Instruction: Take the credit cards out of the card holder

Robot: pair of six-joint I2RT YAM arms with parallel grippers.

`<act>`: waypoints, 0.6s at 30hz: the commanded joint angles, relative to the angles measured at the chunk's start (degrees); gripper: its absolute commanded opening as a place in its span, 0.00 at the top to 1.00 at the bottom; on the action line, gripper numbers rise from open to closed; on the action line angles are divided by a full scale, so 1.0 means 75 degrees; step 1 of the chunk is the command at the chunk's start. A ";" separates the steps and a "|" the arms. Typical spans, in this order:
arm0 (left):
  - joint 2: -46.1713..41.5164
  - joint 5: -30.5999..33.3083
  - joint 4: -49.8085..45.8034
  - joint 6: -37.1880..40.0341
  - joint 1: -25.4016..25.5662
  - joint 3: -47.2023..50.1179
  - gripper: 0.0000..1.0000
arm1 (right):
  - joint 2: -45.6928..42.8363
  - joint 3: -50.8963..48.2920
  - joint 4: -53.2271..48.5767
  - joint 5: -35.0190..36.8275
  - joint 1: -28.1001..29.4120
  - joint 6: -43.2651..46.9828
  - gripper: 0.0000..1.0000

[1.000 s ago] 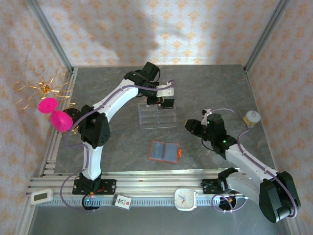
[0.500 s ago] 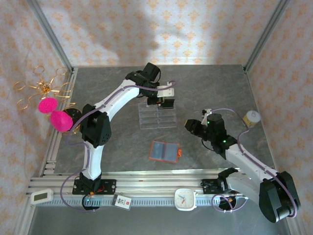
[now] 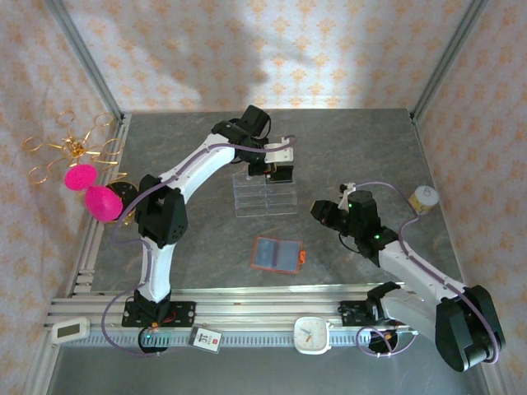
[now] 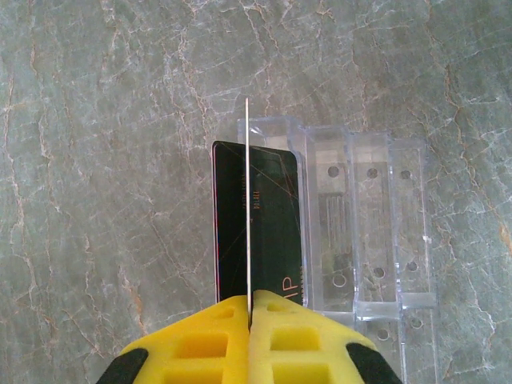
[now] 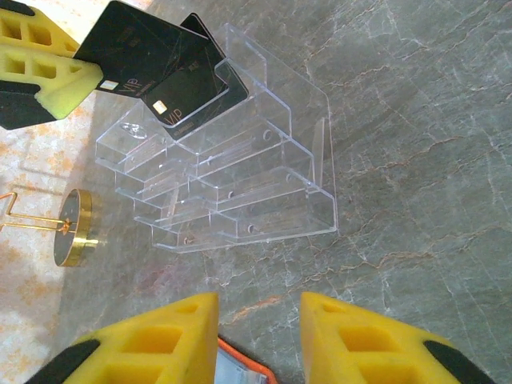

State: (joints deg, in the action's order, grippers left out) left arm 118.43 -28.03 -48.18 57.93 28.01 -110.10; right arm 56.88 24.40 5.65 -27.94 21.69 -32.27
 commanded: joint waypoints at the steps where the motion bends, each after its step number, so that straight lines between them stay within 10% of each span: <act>1: 0.0090 0.0016 0.0011 -0.0171 0.0026 -0.0005 1.00 | -0.0004 0.0191 0.0255 -0.0042 -0.0035 0.0043 0.70; 18: -0.0627 -0.0074 0.1126 -0.1607 0.0065 -0.0052 0.81 | -0.0031 0.0239 0.0230 -0.0373 -0.0025 0.0272 0.60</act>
State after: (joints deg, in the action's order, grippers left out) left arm 118.10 -26.72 -43.03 49.95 28.12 -109.67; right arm 56.88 24.40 5.65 -28.88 21.69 -31.86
